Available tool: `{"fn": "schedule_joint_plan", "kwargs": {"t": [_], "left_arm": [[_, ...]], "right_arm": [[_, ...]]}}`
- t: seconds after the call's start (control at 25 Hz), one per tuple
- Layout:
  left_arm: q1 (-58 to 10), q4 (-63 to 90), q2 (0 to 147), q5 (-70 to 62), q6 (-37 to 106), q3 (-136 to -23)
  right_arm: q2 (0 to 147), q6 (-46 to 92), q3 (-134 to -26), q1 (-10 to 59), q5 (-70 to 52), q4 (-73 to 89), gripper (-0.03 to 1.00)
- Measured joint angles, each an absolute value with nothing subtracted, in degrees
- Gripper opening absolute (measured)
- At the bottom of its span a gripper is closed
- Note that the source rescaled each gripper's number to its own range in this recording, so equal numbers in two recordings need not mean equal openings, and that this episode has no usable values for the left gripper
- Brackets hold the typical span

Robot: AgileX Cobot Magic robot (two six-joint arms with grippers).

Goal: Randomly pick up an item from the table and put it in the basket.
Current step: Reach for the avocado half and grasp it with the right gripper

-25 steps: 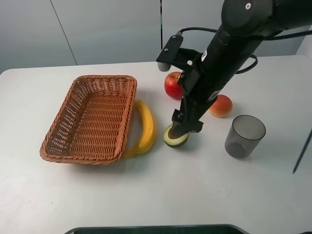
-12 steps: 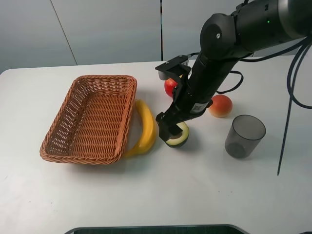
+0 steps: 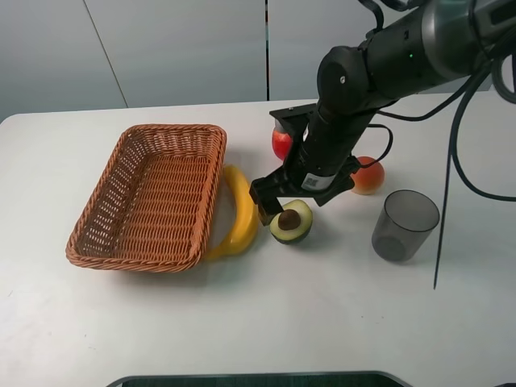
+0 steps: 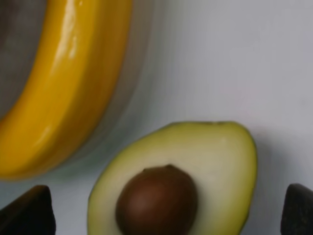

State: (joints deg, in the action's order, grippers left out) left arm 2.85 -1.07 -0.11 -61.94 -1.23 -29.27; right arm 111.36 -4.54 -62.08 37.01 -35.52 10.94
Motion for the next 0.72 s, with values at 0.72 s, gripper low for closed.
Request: {"fn": "schedule_joint_plan", "kwargs": {"t": [0.72], "left_arm": [[2.8, -1.1, -0.1, -61.9, -1.2, -29.3]], "right_arm": [[116.8, -11.6, -62.2, 37.0, -32.8, 7.2, 1.00]]}}
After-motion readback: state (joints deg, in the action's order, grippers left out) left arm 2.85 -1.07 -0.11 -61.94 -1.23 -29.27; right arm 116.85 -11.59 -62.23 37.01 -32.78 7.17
